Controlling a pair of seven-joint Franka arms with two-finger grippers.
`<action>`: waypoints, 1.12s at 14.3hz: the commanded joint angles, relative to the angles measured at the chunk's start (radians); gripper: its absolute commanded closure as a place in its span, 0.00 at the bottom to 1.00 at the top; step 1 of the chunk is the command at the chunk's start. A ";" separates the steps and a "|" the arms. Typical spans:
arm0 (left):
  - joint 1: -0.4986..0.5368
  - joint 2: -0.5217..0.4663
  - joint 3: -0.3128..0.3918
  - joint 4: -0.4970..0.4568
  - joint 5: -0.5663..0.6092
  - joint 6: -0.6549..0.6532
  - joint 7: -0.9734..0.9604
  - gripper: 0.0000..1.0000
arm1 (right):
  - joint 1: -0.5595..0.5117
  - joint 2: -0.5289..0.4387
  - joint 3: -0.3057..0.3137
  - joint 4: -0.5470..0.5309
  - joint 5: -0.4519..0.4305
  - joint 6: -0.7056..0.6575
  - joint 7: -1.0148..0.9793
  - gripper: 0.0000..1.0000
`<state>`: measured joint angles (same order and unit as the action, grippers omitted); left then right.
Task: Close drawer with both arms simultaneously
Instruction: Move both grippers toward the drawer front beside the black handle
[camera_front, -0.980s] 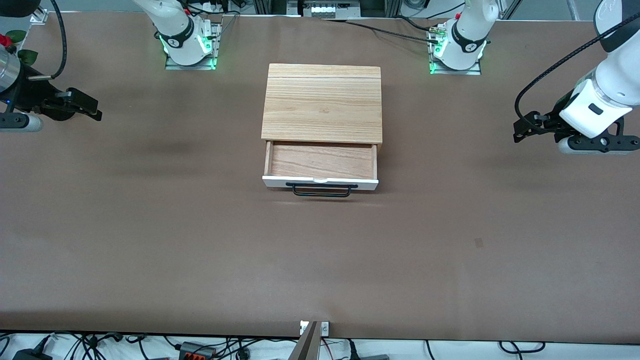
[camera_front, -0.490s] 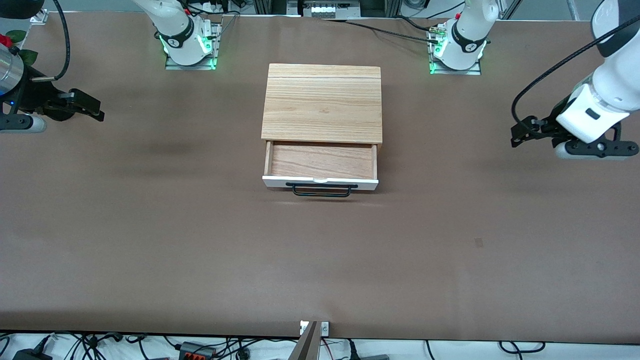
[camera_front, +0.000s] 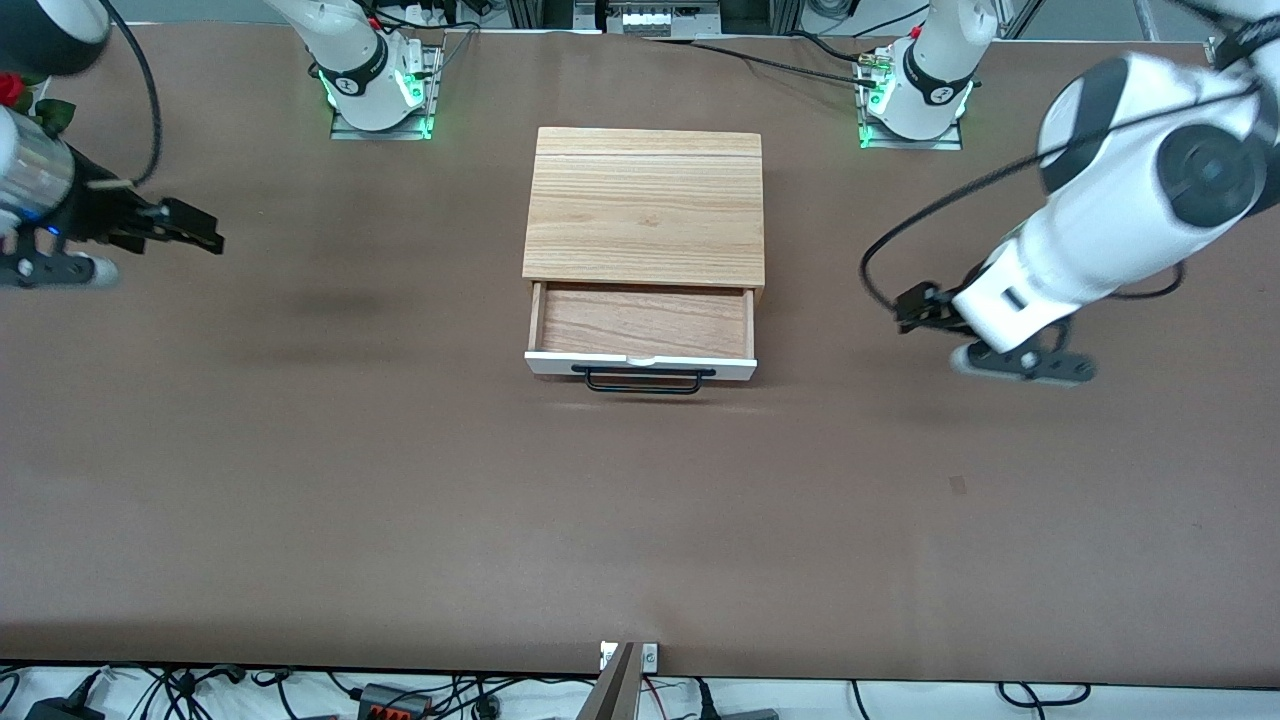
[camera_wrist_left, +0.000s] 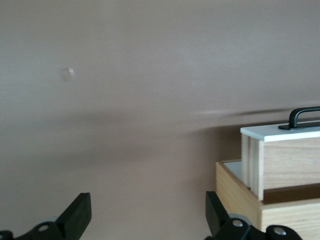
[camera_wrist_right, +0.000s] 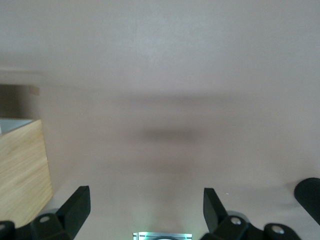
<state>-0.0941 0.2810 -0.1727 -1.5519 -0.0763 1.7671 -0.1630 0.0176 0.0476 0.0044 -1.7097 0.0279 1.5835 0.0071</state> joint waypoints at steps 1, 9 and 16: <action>-0.039 0.121 0.002 0.114 -0.023 -0.012 -0.010 0.00 | 0.070 0.078 -0.001 0.021 0.012 0.016 0.011 0.00; -0.127 0.383 0.001 0.259 -0.095 0.126 -0.009 0.00 | 0.226 0.331 -0.001 0.024 0.323 0.504 0.033 0.00; -0.168 0.431 0.001 0.256 -0.129 0.178 -0.010 0.00 | 0.389 0.488 -0.001 0.104 0.420 0.746 0.185 0.00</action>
<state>-0.2363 0.6935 -0.1772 -1.3279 -0.1766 1.9482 -0.1715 0.3664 0.5213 0.0125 -1.6329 0.4297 2.3042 0.1488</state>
